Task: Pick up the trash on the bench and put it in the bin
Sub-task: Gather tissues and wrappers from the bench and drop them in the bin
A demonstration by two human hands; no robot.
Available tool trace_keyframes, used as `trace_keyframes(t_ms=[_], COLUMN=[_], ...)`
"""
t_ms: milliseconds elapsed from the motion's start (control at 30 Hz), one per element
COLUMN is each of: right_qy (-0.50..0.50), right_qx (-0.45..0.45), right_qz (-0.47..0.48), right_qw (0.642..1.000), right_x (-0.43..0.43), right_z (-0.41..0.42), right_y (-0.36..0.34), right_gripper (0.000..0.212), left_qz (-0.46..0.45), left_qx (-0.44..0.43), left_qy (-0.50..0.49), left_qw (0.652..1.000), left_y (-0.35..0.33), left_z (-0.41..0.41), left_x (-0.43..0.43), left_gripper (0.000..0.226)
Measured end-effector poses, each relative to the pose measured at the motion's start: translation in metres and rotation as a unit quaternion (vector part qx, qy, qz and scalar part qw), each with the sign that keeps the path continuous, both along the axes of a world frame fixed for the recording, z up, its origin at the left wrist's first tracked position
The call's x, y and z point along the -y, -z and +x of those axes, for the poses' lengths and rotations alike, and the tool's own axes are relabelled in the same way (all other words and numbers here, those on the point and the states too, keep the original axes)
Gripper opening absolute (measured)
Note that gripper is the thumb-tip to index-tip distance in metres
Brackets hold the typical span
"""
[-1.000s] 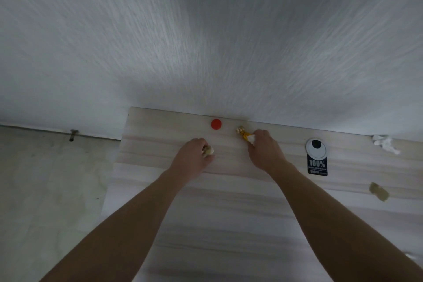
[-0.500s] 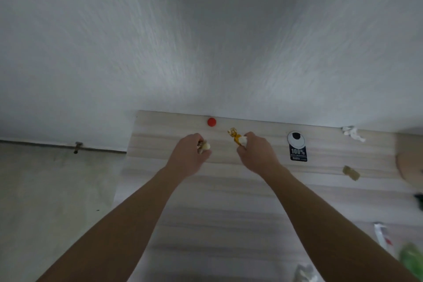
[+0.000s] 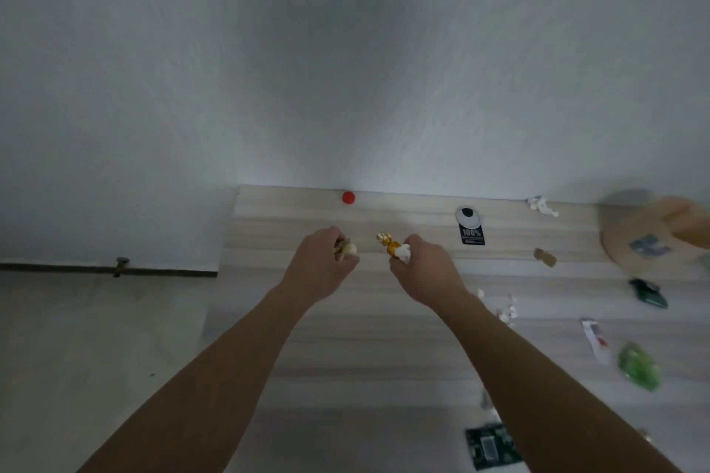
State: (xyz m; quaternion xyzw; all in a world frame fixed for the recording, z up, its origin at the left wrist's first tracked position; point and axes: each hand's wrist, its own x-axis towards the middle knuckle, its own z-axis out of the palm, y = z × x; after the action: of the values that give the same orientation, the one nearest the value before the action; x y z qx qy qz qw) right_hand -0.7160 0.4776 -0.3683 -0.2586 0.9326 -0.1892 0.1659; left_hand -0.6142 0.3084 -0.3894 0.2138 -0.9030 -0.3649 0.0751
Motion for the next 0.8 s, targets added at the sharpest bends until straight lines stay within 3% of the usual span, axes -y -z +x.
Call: trace_keyframes(t_ms=[500,800], right_qy=[0.062,0.09], right_qx=[-0.043,-0.073], right_qz=[-0.053,-0.047], right_qw=[0.996,0.992], right_x=[-0.086,-0.229], right_z=[0.084,0.131], right_y=[-0.054,-0.079], right_gripper=[0.02,0.019], left_qz=[-0.029,-0.048], left_qx=[-0.054,-0.081], left_qy=[0.055,0.091], left_qw=[0.997,0.991], left_y=[-0.055,-0.085], left_z=[0.066,0.091], left_x=[-0.066,-0.194], left_gripper=[0.02,0.019])
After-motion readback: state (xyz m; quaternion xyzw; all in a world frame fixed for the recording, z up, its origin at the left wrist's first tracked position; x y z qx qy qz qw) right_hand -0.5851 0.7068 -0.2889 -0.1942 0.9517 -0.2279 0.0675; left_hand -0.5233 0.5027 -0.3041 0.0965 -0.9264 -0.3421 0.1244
